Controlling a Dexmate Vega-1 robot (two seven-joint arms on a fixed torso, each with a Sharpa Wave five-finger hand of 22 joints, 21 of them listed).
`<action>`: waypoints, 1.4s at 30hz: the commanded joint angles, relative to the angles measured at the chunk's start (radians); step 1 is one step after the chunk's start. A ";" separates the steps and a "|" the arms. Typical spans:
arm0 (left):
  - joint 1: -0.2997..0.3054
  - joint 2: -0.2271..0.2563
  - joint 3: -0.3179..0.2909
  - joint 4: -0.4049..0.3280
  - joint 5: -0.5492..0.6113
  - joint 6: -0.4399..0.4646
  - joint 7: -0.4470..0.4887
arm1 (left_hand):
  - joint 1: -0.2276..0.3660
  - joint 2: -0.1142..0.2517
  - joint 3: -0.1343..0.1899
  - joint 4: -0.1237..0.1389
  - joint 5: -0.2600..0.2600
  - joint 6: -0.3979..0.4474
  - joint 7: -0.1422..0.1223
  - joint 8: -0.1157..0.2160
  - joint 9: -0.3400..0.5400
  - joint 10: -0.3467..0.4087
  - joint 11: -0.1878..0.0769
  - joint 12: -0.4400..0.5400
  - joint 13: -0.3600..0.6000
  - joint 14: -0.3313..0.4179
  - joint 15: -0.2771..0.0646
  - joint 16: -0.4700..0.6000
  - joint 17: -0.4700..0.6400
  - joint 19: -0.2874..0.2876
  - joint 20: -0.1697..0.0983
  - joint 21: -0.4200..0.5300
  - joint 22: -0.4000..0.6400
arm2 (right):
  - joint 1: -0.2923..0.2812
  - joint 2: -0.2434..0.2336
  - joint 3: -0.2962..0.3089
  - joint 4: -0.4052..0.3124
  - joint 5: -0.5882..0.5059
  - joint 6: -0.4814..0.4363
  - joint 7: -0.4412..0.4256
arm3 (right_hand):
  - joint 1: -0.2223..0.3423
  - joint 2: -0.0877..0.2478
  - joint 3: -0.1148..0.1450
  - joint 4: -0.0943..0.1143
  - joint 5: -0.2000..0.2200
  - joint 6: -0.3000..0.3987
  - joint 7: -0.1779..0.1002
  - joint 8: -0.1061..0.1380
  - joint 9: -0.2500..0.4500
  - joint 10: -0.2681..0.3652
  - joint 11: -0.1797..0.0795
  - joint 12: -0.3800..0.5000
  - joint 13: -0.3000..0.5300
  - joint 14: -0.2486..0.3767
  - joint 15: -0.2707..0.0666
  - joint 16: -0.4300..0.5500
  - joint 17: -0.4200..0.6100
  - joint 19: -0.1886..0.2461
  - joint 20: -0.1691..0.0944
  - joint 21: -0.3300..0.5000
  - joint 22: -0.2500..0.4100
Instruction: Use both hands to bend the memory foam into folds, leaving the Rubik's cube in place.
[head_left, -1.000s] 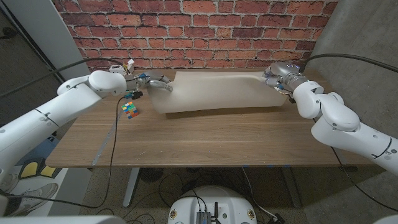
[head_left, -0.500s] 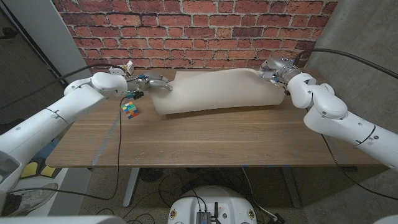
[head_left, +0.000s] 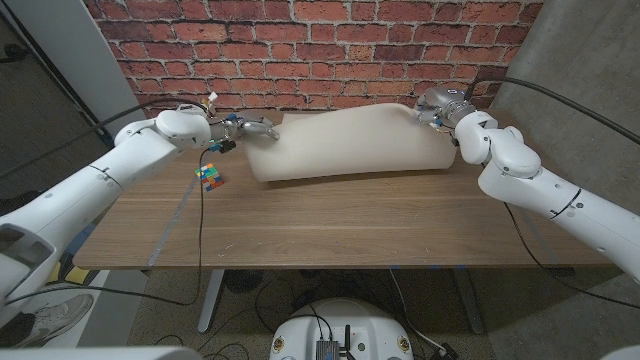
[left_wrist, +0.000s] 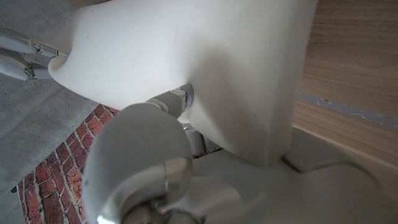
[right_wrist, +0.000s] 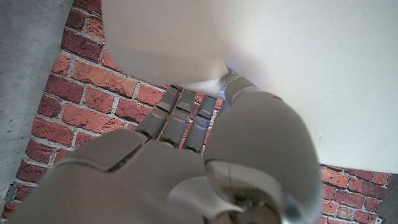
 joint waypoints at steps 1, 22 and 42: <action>-0.081 -0.054 0.055 0.065 0.038 0.036 -0.001 | 0.010 0.019 0.004 -0.005 -0.003 0.002 0.003 -0.005 0.003 0.069 -0.062 -0.003 0.001 0.007 -0.023 0.004 0.005 0.009 0.000 0.010 0.002 | 0.074 0.056 -0.046 0.120 -0.011 0.054 -0.006 | -0.001 0.009 0.003 -0.002 0.004 0.023 0.024 0.006 0.002 0.004 0.006 -0.004 0.001 0.007 -0.153 -0.004 0.004 0.003 -0.028 0.006 0.000; -0.161 -0.154 0.110 0.162 0.115 0.052 0.079 | 0.007 0.018 0.007 -0.009 -0.006 0.009 0.002 -0.013 0.000 0.073 -0.062 -0.009 -0.006 0.006 -0.024 0.003 0.005 0.008 -0.001 0.024 0.000 | 0.132 0.153 -0.109 0.295 -0.080 0.098 -0.152 | -0.003 0.013 0.001 0.000 0.000 0.007 0.020 -0.005 -0.005 -0.017 0.003 -0.018 -0.005 0.008 -0.153 -0.006 0.014 0.005 -0.029 0.012 0.000; -0.214 -0.276 0.123 0.346 0.115 0.041 0.171 | 0.005 0.017 0.009 -0.015 -0.008 0.016 0.004 -0.022 -0.002 0.078 -0.061 -0.015 -0.011 0.018 -0.023 0.007 0.005 0.012 -0.002 0.041 -0.002 | 0.207 0.255 -0.178 0.486 -0.128 0.127 -0.270 | -0.006 0.016 -0.003 0.002 -0.009 0.000 0.014 -0.013 -0.011 -0.026 -0.003 -0.031 -0.015 0.007 -0.155 -0.008 0.017 0.007 -0.031 0.019 0.000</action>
